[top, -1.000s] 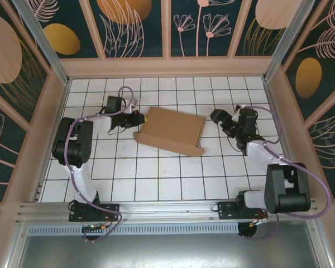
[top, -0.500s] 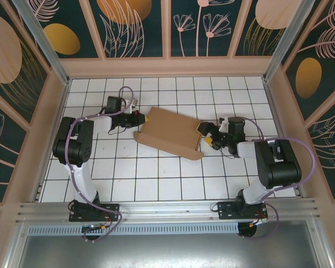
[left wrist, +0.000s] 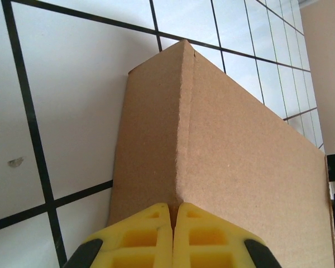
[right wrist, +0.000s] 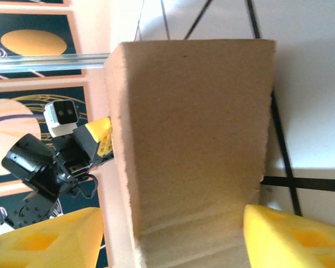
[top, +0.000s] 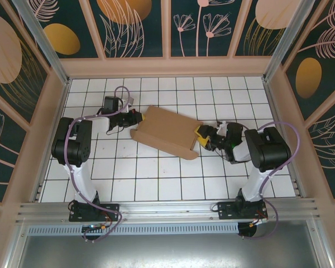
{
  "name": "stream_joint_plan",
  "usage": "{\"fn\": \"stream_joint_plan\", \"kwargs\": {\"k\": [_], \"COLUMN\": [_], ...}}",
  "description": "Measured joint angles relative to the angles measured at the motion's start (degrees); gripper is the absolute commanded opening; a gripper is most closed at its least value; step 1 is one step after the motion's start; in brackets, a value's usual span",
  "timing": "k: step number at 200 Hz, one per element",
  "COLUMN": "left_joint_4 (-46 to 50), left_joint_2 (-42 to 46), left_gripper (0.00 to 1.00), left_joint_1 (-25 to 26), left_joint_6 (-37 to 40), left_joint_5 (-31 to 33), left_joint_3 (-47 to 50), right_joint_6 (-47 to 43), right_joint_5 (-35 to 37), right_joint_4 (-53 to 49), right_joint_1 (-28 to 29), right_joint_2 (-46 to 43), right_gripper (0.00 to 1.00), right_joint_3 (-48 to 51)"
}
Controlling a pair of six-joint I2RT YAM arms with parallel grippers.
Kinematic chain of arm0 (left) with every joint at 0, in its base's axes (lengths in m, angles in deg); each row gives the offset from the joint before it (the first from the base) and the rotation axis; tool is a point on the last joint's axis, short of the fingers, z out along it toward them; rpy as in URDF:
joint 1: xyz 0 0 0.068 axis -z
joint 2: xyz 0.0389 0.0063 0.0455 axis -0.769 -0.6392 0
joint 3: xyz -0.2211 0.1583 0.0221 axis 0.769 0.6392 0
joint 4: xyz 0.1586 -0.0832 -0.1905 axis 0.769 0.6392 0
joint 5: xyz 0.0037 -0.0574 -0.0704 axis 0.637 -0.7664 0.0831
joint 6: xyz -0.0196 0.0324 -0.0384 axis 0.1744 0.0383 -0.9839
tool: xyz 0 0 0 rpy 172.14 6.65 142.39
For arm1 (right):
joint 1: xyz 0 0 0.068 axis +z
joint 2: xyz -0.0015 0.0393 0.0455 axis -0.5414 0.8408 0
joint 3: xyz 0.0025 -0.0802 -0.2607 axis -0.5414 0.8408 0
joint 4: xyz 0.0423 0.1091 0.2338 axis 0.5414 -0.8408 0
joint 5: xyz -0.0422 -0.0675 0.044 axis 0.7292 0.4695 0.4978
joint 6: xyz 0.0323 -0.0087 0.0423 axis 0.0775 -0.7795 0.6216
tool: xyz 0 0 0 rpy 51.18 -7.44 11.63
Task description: Fold the paper box
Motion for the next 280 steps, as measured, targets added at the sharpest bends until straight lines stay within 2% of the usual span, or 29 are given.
{"fn": "stream_joint_plan", "kwargs": {"k": [17,48,67,99,123,142,163,202,211,240,257,280], "left_joint_4": [0.0,-0.5,-1.3,-3.0,-3.7,-4.1,-4.8,-5.4,-5.4,-3.7,-1.5,1.7], "left_joint_2": [0.0,0.0,-0.7,-2.0,-2.4,-2.5,-2.5,-2.5,-2.4,0.0,3.4,12.0], "left_gripper": [0.04,0.04,0.03,0.03,0.02,0.02,0.02,0.00,0.04,0.27,0.34,0.41], "left_joint_1": [0.0,-0.1,-0.8,-2.7,-3.4,-3.6,-3.7,-3.7,-3.7,-2.8,-2.1,-1.0], "left_joint_6": [-0.2,-1.0,-1.5,-2.5,-3.2,-3.7,-4.3,-4.7,-4.7,-4.9,-4.9,-2.2], "left_joint_5": [0.2,-1.0,-2.6,-5.9,-7.1,-7.3,-7.4,-7.5,-7.4,-4.3,-0.8,6.3], "left_joint_3": [0.0,0.4,0.4,0.5,0.6,0.8,1.1,1.3,1.3,2.3,3.6,5.4], "right_joint_6": [-2.0,-11.1,-14.8,-17.3,-17.7,-17.8,-17.5,-11.8,-10.2,-6.9,-5.1,-3.7], "right_joint_5": [0.6,7.2,10.5,11.6,10.6,8.9,7.2,3.2,2.7,1.6,0.4,-0.2], "right_joint_4": [-3.2,-21.4,-28.4,-33.9,-34.6,-34.5,-32.5,-23.7,-21.9,-17.9,-16.9,-16.5], "right_joint_1": [0.2,1.0,1.0,1.0,1.1,1.5,2.8,5.1,5.2,4.8,4.2,3.6], "right_joint_2": [-1.6,-8.2,-10.0,-10.1,-9.4,-7.6,-5.5,-1.2,-0.9,-0.9,-0.9,-0.9], "right_gripper": [0.80,0.85,0.86,0.91,0.96,0.96,0.90,0.69,0.66,0.54,0.47,0.45], "right_joint_3": [-0.7,-5.8,-8.3,-9.2,-10.2,-12.1,-13.2,-13.0,-12.6,-11.8,-11.5,-11.5]}}
